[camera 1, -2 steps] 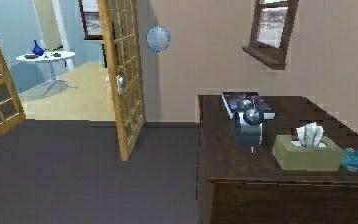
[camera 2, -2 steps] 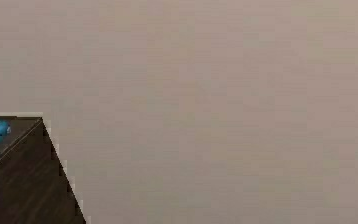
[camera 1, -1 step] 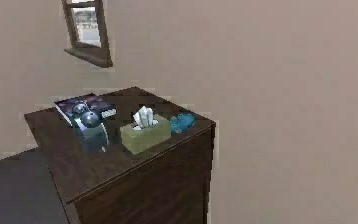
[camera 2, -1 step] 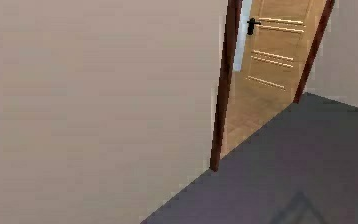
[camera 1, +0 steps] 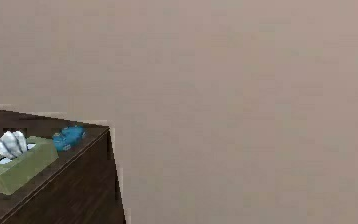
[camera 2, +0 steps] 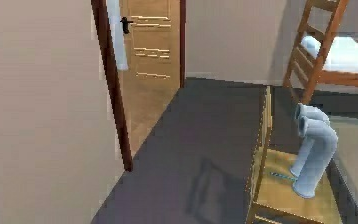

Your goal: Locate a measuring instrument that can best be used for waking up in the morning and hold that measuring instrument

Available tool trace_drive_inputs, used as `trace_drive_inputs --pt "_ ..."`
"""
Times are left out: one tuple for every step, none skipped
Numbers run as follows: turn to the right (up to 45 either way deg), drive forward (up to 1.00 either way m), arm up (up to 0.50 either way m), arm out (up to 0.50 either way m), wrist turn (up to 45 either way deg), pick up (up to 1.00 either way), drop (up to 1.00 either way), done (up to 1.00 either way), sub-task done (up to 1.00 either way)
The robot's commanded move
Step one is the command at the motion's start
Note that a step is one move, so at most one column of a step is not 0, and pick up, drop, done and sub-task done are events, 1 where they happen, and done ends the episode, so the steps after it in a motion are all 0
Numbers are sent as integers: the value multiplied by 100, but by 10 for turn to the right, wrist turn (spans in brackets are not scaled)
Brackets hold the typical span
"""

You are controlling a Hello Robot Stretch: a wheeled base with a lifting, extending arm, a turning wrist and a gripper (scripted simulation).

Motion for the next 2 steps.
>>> trace_drive_inputs --pt "0 20 0 0 0 0 0 0 0" --pt "-450 0 0 0 0 0 0 0 0"
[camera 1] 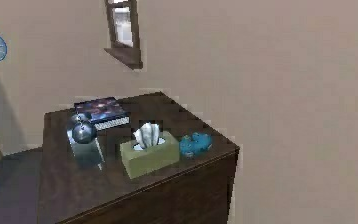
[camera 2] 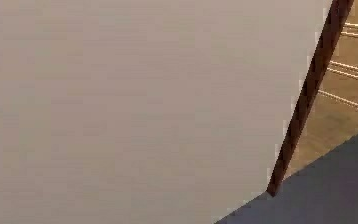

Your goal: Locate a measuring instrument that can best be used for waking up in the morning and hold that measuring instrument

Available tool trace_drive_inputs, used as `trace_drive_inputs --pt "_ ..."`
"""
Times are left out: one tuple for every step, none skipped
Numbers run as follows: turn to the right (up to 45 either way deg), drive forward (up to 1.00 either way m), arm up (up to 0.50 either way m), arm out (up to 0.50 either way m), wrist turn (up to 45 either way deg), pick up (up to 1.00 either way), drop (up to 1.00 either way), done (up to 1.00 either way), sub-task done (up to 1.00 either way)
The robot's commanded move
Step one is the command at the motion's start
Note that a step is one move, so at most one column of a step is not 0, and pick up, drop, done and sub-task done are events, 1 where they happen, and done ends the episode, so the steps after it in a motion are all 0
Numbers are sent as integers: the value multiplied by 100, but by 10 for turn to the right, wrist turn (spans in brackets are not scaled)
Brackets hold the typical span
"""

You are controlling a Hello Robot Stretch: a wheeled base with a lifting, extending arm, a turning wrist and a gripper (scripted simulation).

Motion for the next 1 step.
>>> trace_drive_inputs --pt "-450 0 0 0 0 0 0 0 0"
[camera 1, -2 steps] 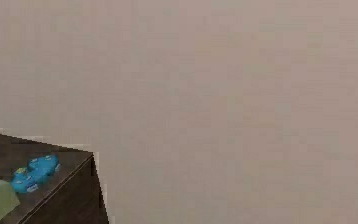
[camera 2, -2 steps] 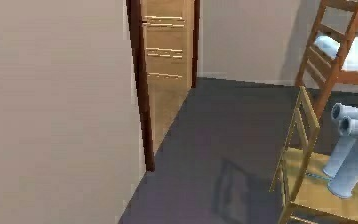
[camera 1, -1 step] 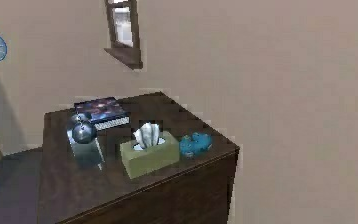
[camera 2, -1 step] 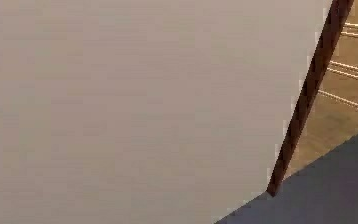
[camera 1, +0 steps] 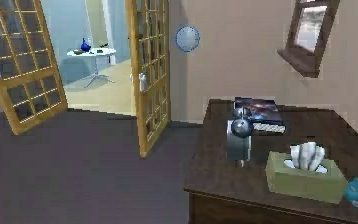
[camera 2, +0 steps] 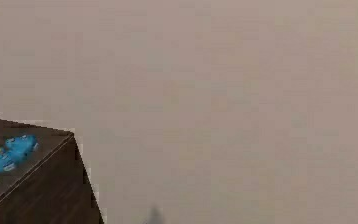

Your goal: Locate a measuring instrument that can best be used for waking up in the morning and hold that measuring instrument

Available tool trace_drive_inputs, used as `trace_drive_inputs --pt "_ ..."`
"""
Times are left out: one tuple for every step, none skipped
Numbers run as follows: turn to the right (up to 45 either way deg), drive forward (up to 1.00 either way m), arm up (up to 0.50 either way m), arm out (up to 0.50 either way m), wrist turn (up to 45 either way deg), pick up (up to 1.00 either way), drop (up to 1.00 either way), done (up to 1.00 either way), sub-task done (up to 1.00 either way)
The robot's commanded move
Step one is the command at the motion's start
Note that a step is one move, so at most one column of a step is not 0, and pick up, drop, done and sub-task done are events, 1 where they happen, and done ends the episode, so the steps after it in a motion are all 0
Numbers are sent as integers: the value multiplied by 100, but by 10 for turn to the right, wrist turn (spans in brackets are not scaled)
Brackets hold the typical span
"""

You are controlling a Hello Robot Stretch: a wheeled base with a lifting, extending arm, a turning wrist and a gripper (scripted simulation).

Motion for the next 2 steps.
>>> trace_drive_inputs --pt "-450 0 0 0 0 0 0 0 0" --pt "-210 0 0 0 0 0 0 0 0"
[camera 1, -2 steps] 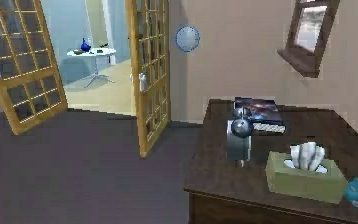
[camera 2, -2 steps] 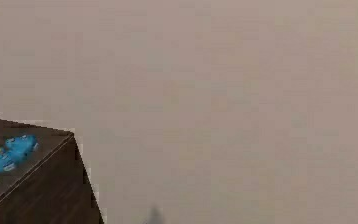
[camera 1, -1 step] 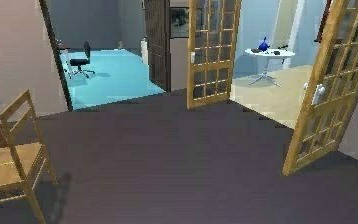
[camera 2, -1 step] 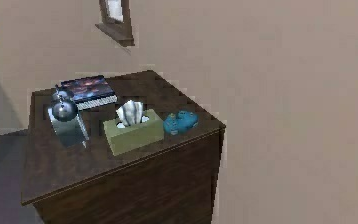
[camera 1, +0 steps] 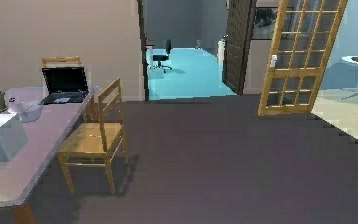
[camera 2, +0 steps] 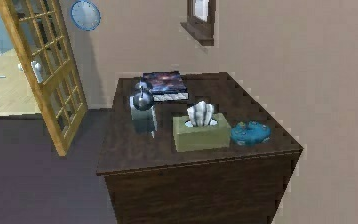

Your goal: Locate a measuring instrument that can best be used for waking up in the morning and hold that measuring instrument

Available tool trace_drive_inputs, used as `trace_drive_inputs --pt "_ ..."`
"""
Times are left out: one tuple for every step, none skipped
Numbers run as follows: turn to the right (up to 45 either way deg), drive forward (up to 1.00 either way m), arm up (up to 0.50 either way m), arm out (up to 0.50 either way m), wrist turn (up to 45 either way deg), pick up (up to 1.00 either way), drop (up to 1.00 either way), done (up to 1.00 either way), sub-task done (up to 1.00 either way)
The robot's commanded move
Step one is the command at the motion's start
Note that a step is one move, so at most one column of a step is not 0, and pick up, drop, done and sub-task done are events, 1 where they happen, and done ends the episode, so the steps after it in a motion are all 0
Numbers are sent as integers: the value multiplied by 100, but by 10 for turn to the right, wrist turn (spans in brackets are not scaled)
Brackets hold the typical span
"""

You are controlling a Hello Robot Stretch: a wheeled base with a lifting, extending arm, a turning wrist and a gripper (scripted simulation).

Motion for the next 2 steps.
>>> trace_drive_inputs --pt "0 0 50 0 0 0 0 0 0" --pt "0 0 38 0 0 0 0 0 0"
